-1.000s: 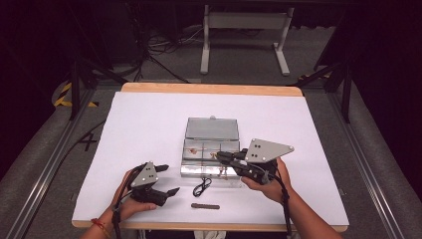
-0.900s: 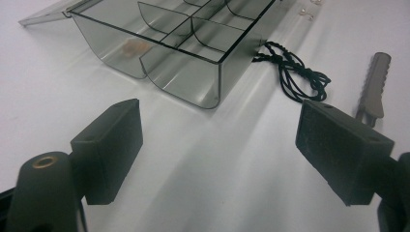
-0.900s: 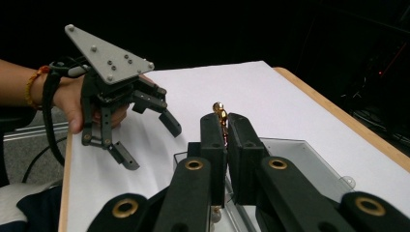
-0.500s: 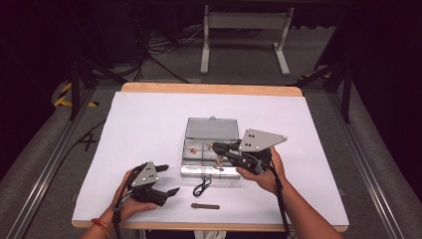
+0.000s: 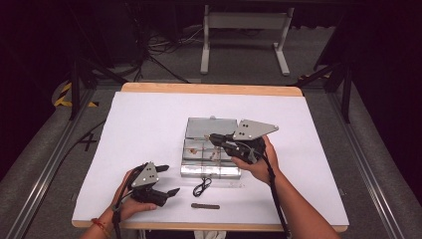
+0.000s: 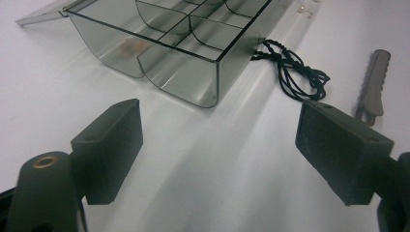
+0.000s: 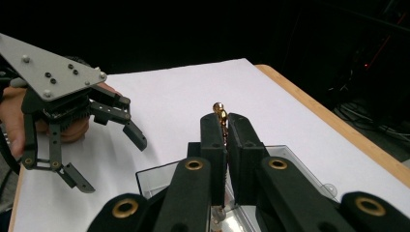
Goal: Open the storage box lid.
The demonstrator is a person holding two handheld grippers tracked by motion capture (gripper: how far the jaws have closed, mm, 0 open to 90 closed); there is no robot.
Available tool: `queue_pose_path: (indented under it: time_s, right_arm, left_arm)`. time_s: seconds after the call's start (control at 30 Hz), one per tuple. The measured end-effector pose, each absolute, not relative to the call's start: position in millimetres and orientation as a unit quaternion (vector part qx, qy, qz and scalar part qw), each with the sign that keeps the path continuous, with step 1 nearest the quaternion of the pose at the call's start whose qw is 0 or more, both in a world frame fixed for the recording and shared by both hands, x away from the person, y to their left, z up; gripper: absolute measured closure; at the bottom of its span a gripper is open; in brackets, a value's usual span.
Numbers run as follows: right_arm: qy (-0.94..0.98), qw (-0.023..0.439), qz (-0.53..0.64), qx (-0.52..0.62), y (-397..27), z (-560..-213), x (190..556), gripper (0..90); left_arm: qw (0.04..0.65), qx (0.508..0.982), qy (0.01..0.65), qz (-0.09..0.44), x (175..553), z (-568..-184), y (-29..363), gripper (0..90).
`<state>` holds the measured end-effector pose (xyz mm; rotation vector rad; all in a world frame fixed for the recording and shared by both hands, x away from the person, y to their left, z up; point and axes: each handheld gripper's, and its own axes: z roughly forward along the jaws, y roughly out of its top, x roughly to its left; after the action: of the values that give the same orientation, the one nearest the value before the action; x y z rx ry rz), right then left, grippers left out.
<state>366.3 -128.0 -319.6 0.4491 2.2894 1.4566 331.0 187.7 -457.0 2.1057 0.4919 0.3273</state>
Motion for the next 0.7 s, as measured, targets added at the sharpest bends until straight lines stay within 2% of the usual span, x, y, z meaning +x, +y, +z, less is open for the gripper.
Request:
queue_pose_path:
  time_s: [0.7]
  right_arm:
    - [0.819, 0.201, 0.504, 0.186, -123.7, -330.1, 395.0, 85.8]
  left_arm:
    - [0.466, 0.852, 0.197, 0.137, 330.2, -456.6, 189.3, 17.7]
